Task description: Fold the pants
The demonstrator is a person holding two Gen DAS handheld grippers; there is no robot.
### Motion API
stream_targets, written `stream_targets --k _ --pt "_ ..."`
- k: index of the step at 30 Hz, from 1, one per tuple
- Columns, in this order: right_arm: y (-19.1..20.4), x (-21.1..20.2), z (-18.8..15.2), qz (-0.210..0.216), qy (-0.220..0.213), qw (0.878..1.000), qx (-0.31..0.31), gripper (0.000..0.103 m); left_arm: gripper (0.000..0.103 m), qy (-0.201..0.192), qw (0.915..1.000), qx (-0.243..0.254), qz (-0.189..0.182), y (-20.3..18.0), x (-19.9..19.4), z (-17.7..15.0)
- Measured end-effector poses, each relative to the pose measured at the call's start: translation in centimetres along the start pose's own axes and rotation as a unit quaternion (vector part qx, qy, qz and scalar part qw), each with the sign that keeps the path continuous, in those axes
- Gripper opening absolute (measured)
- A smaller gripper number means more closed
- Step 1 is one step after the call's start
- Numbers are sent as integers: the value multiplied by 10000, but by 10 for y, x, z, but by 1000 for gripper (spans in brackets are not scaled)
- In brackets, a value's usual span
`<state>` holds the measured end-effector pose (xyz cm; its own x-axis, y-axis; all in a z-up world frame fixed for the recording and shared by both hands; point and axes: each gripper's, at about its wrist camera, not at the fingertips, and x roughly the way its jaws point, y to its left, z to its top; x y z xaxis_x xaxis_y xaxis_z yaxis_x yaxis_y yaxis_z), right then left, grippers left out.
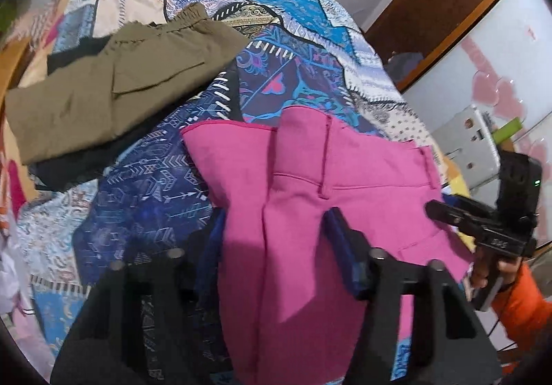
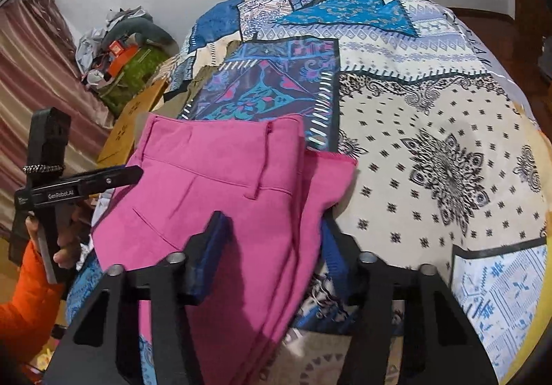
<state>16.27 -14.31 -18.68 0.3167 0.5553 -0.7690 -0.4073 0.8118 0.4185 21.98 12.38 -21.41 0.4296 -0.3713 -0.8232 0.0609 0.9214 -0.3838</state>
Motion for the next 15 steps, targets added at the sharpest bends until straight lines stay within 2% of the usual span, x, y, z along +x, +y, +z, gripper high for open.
stream_targets --k 1,3,6,9,15 --pt "0 1 2 50 7 10000 21 37 46 -22 10000 7 4 -2 -1 1" --pt "0 2 4 78 1 10000 47 29 30 -102 9999 85 54 -8 -5 1" --pt "4 0 9 15 -83 10000 -38 17 17 -359 9981 301 394 -20 -14 2" --pt "11 -4 18 6 -204 9996 -194 13 12 -673 9940 511 695 -32 -27 4" --pt "33 -13 43 30 -480 9973 -551 12 8 -1056 9883 601 921 -34 -53 16"
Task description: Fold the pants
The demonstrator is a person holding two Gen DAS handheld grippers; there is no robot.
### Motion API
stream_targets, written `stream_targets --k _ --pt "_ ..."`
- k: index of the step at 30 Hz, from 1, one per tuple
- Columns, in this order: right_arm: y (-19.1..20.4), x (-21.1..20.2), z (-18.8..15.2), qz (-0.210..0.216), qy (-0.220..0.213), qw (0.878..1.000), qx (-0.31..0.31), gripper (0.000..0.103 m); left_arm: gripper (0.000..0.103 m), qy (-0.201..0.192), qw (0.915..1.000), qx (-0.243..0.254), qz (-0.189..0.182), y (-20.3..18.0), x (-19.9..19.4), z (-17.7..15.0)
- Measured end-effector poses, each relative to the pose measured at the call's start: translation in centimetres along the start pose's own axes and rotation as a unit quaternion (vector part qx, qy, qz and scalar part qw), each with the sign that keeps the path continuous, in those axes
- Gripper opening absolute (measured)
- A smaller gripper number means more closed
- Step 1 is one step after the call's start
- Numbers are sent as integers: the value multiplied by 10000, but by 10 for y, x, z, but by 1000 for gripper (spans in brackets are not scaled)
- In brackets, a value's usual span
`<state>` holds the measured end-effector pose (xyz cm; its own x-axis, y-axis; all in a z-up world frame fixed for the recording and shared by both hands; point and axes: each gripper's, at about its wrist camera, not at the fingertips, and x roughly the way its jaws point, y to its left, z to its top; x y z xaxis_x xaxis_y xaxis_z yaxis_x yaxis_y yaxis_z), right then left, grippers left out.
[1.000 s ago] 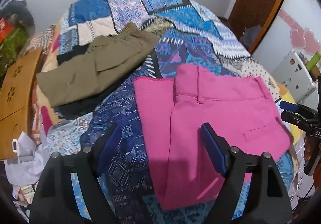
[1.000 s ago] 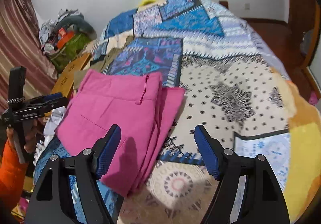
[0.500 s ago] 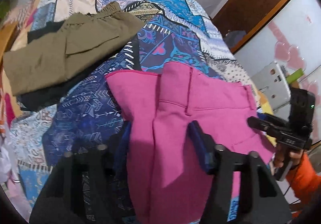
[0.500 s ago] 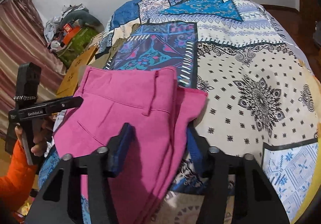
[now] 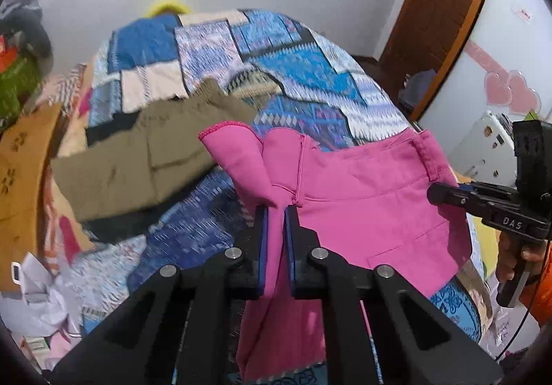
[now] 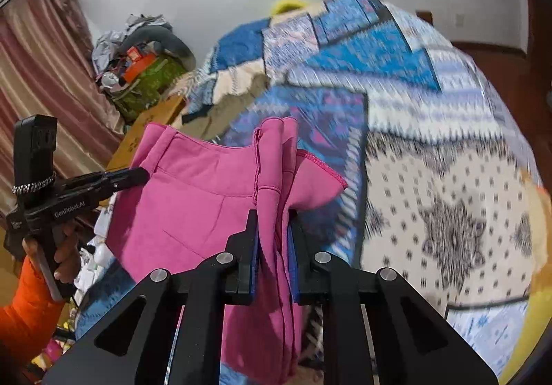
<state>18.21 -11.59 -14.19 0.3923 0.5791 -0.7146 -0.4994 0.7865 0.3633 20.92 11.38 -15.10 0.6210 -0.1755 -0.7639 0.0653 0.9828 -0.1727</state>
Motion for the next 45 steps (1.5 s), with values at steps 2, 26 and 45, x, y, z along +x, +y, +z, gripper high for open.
stream_targets --k 2,26,45 --pt "8 -2 12 27 -135 9998 -124 12 8 -138 9999 -42 66 7 -9 7" --pt "90 113 141 402 -324 9940 -964 12 8 -590 9890 -730 1142 156 10 91" --pt "83 253 151 -531 616 9862 -1443 16 8 433 9713 -1189 2012 242 146 66"
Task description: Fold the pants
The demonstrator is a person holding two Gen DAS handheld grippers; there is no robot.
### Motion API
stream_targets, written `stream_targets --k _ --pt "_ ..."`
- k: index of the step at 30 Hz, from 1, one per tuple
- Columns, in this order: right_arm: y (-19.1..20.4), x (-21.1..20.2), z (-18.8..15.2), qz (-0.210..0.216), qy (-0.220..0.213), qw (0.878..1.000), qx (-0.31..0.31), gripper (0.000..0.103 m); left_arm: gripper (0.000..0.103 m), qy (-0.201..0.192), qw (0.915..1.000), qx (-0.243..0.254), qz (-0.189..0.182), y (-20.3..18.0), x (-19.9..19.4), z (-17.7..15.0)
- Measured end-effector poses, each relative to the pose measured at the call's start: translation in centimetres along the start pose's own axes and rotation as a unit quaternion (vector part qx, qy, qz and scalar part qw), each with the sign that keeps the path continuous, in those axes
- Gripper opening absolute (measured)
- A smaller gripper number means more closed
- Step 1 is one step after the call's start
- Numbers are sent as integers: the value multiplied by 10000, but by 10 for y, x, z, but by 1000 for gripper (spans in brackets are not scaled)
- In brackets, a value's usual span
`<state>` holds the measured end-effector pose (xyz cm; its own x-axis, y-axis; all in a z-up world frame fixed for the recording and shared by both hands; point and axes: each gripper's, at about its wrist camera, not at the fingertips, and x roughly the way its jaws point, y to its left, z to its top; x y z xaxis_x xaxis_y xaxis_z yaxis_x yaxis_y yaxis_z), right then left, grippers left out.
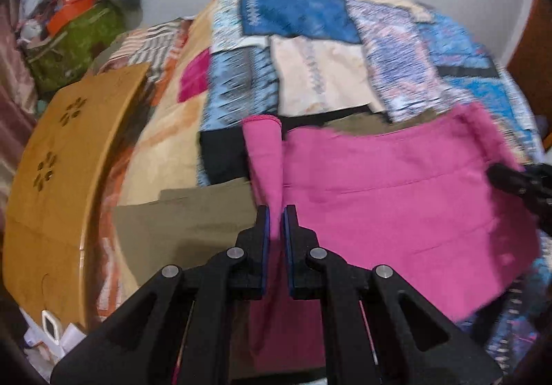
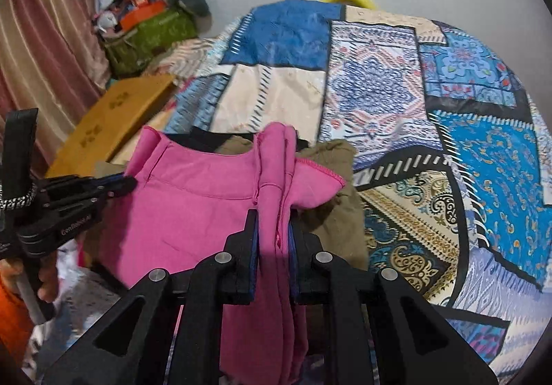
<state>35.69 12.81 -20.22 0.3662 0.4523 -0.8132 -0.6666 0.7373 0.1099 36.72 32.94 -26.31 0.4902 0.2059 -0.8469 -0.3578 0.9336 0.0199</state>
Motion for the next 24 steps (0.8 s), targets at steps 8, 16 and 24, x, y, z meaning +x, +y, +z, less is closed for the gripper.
stream_targets --k 8,16,24 --pt "-15 -9 -6 -810 45 9967 -87 42 11 144 9999 5 -38 13 -4 -15" --pt "-2 -87 -12 -670 -603 9958 -174 42 15 -413 9987 22 -282 4 -92 -19" --pt "44 -202 -23 -348 -1747 9834 -353 42 15 -1462 9877 227 -502 -15 -224 -42"
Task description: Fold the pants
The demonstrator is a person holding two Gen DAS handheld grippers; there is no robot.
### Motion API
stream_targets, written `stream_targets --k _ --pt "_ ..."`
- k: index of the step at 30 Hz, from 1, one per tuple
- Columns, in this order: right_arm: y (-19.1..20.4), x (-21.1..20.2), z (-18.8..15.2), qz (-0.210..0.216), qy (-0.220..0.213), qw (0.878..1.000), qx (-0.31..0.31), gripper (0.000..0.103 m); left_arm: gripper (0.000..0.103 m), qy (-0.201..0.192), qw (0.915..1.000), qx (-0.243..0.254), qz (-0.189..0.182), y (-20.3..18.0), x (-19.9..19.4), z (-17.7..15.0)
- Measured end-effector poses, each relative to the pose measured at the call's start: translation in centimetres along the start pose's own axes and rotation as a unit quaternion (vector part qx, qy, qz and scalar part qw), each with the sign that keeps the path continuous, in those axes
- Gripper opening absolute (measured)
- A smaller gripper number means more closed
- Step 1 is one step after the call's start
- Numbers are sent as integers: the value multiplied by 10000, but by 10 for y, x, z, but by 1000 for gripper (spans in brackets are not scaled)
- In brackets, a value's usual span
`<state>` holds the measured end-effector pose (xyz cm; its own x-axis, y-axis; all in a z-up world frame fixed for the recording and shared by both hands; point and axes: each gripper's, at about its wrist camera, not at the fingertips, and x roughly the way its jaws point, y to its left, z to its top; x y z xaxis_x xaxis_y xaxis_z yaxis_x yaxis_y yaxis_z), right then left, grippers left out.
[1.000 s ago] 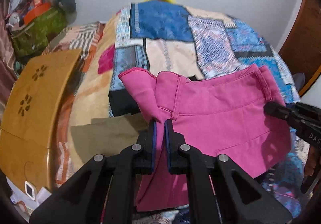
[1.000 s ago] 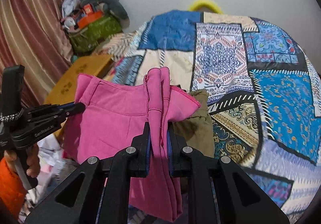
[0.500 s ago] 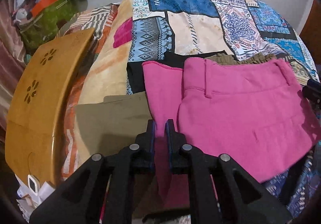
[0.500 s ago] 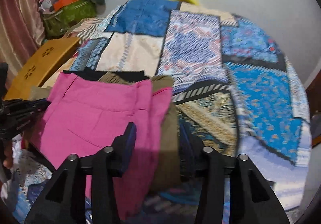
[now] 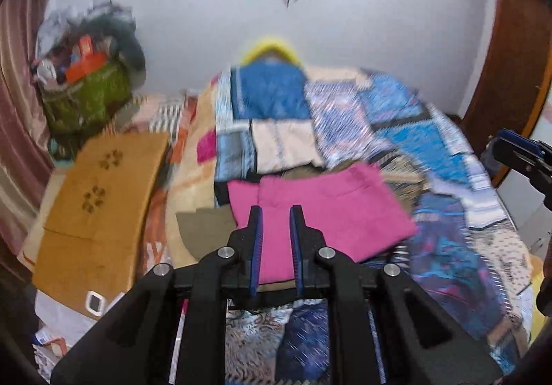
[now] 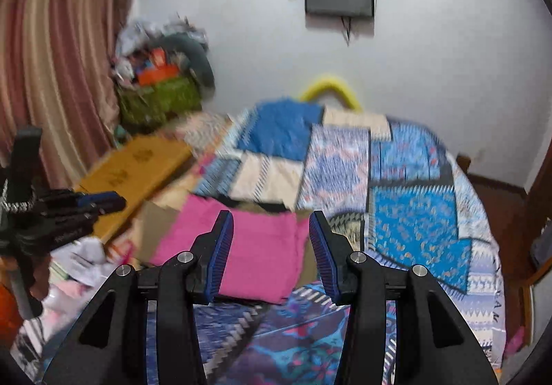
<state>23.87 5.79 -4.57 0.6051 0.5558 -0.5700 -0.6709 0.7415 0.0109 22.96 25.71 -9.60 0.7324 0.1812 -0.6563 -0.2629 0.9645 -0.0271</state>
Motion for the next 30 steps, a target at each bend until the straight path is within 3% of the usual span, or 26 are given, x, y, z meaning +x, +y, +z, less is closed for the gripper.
stream_targets --k 8,16,19,21,27,30 --pt "43 -112 0 349 -1104 9933 6 42 19 -1206 9923 258 -63 -36 -138 -11" --pt "70 -181 -23 360 -1772 9835 31 42 21 -2119 9767 321 142 -59 -228 -46" --pt "79 -196 -32 309 -1909 9811 43 45 39 -2272 9735 250 107 -62 -247 -59" --pt "80 -201 -37 289 -1963 9801 102 62 62 -2358 9717 141 22 -61 -258 -66" --pt "86 -208 -44 -29 -2110 9774 101 93 88 -2434 9699 1 -36 -59 -274 -79" --pt "90 -211 -45 -73 -2149 9766 79 103 96 -2520 9677 -23 80 -60 -278 -84"
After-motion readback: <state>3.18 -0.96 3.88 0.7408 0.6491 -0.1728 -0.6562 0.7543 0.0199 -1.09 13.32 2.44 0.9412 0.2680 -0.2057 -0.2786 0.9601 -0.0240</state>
